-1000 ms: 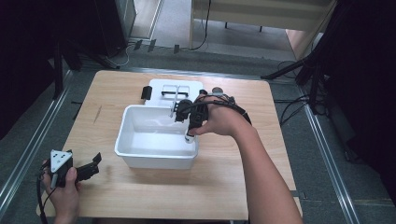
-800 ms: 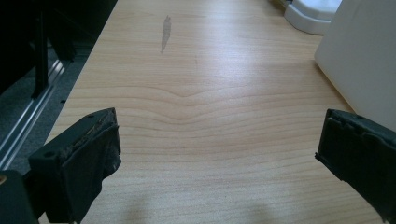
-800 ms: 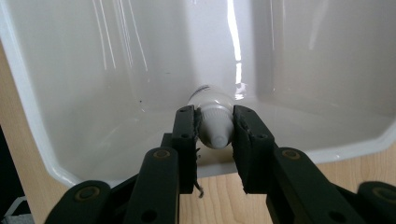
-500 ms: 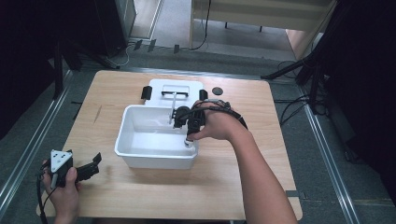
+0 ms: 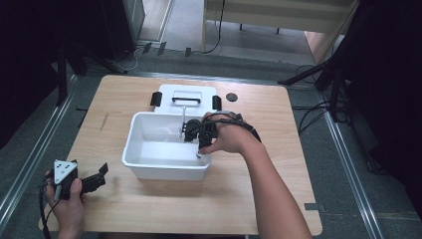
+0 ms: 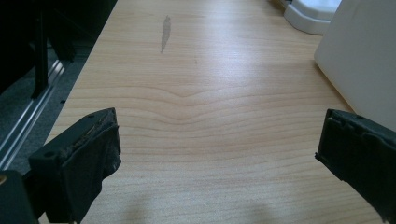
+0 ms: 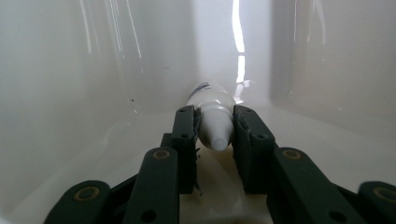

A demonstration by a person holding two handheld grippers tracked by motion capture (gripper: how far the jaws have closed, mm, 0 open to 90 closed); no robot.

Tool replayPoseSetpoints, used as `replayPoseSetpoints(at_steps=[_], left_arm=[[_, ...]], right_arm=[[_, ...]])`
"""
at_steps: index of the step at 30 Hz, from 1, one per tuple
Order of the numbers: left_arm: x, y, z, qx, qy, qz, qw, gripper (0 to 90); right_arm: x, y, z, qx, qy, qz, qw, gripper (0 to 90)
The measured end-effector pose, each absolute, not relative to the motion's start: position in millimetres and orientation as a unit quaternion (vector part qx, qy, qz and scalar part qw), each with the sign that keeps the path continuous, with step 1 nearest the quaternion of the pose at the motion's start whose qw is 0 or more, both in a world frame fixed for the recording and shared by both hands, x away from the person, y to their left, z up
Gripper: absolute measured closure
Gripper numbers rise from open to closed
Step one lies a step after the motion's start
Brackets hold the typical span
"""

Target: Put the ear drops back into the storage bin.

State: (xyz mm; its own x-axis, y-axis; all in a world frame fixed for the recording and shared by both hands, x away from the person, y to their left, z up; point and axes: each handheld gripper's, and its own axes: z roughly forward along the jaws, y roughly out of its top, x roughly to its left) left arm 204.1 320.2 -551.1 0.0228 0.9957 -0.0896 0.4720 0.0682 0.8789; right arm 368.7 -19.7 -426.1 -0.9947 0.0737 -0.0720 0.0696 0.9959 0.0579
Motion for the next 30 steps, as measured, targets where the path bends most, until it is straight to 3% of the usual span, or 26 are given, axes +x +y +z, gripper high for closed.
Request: replayPoseSetpoints(at_steps=[6,30], left_arm=[[204.0,320.3,-551.0,0.597,0.615,0.331,0.394,0.0],[204.1,320.6,-551.1,0.598,0.615,0.331,0.394,0.0]], right_arm=[[367.1,-16.9,-434.1,0.030,0.998,0.018,0.054,71.4],[369.1,-13.9,-442.0,0.037,0.998,0.000,0.047,70.9]])
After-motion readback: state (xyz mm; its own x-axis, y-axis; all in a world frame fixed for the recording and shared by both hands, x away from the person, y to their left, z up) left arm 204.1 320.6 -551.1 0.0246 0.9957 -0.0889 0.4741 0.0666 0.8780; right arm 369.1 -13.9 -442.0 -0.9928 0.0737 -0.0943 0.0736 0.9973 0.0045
